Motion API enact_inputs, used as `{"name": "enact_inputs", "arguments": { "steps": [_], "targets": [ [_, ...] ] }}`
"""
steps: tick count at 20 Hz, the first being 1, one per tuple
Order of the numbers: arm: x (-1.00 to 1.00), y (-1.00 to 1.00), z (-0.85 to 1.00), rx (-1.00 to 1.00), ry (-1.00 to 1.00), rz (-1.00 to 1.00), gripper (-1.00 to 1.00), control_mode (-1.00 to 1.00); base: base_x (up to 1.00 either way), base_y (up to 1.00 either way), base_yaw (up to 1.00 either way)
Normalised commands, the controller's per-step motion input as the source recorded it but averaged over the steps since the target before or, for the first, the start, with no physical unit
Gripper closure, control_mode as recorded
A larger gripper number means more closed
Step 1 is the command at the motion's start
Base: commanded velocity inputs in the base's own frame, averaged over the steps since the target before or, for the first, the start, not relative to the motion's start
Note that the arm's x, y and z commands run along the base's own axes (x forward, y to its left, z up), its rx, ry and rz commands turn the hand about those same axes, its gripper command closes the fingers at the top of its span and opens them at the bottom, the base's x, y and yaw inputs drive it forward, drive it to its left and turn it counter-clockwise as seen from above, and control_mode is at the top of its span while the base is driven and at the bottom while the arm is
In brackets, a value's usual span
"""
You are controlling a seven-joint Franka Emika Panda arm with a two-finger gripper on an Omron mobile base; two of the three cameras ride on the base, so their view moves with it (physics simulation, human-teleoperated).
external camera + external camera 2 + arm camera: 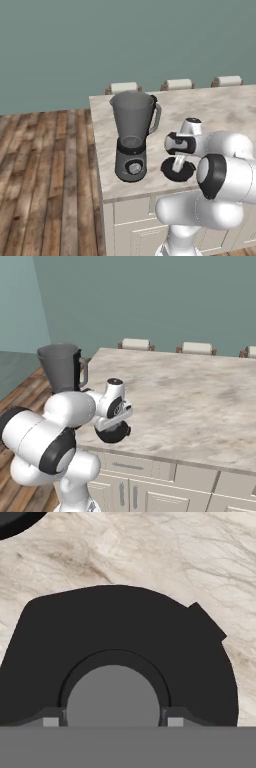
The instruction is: Close the lid blender by securely placing the lid on top.
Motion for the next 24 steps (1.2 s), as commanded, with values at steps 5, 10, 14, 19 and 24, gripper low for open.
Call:
{"name": "enact_inputs", "arguments": {
  "steps": [5, 10, 14, 19, 24],
  "targets": [
    [-0.28, 0.00, 0.06, 0.02, -0.01, 0.00, 1.00, -1.00, 0.00, 0.00, 0.00],
    [-0.28, 0.00, 0.47, 0.00, -0.03, 0.00, 1.00, -1.00, 0.00, 0.00, 0.00],
    [-0.21, 0.00, 0.81, 0.00, -0.07, 0.00, 1.00, -1.00, 0.00, 0.00, 0.00],
    [-0.28, 0.00, 0.88, 0.00, -0.15, 0.00, 1.00, -1.00, 0.00, 0.00, 0.00],
    [-0.39, 0.00, 0.76, 0.02, -0.19, 0.00, 1.00, -1.00, 0.00, 0.00, 0.00]
  ]
}}
